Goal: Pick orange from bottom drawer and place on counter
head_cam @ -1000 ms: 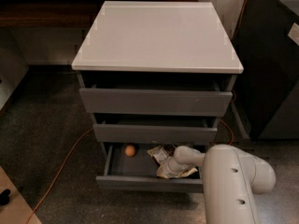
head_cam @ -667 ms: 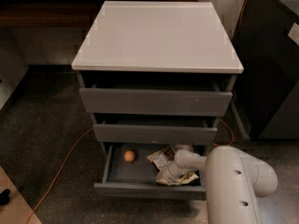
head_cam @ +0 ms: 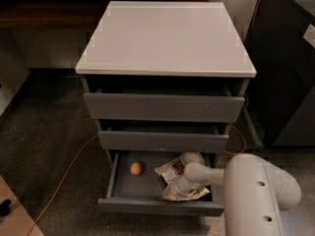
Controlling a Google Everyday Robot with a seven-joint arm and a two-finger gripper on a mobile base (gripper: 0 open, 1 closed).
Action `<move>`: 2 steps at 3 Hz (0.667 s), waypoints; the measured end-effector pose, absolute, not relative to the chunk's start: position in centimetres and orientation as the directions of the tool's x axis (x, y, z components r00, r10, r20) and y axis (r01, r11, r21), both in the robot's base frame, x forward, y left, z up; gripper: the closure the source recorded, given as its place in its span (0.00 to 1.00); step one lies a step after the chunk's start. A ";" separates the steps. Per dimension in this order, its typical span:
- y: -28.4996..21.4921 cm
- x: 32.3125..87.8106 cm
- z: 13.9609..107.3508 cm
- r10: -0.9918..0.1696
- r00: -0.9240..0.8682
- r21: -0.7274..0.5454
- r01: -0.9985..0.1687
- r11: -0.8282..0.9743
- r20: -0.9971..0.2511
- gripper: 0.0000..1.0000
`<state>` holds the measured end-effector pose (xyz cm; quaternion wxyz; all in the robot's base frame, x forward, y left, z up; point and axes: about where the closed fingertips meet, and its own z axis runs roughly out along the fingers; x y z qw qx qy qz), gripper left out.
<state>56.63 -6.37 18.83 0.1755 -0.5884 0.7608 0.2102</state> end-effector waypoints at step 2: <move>-5.7 54.3 19.6 -0.819 -0.249 0.136 -0.968 0.209 -0.517 1.00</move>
Offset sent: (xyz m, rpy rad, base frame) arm -0.0341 0.0073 0.0137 0.0126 0.0316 0.0105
